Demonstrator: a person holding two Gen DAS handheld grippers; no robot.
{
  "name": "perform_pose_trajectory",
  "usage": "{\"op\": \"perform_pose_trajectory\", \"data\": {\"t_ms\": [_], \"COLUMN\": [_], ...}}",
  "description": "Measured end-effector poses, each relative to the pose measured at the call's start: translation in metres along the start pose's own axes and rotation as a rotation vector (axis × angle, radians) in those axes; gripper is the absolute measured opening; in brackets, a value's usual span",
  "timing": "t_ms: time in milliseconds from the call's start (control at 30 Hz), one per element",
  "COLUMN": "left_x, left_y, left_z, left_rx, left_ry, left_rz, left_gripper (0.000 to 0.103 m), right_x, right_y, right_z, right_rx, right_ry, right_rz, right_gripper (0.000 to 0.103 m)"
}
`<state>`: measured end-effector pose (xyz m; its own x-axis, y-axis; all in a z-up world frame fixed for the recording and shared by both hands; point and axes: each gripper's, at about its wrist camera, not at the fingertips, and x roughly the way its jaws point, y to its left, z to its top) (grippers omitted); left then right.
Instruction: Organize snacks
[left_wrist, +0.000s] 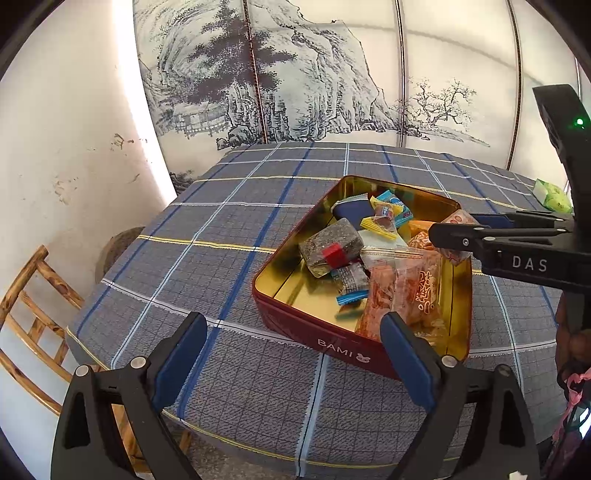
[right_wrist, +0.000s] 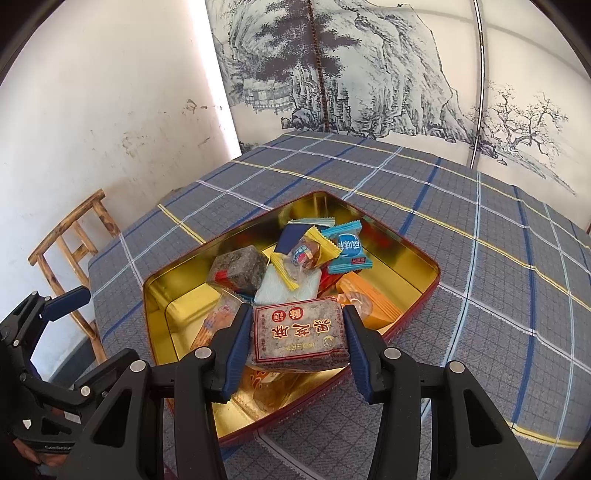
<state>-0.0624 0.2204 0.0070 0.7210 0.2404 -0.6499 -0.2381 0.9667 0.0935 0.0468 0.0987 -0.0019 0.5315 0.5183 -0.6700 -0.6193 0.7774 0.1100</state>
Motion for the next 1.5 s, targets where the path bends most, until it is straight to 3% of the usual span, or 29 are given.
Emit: {"op": "perform_pose_trajectory", "data": {"t_ms": [733,1000,1167,1400,1500], "left_x": [0.001,-0.003,-0.011,-0.029,-0.044], "left_y": [0.004,0.008,0.01,0.013,0.015], "left_z": [-0.002,-0.002,-0.001,0.0,0.004], "left_rx": [0.003,0.004,-0.001,-0.029,-0.031], "left_ry": [-0.002,-0.027,-0.064,-0.139,-0.203], "left_rz": [0.005,0.003,0.001,0.014,0.033], "left_gripper": [0.096,0.096,0.096,0.097,0.098], "right_x": [0.004,-0.01,-0.03,-0.087,-0.109], "right_y": [0.002,0.02,0.035,0.055,0.062], "right_z": [0.006,-0.002,-0.013,-0.031,-0.036], "right_rx": [-0.003,-0.039,-0.063,-0.107,-0.118], "right_ry": [-0.001,-0.045,-0.117,-0.332,-0.402], "right_rz": [-0.001,-0.005,-0.037,-0.163,-0.173], "right_gripper": [0.049,0.051,0.068,0.089,0.096]}}
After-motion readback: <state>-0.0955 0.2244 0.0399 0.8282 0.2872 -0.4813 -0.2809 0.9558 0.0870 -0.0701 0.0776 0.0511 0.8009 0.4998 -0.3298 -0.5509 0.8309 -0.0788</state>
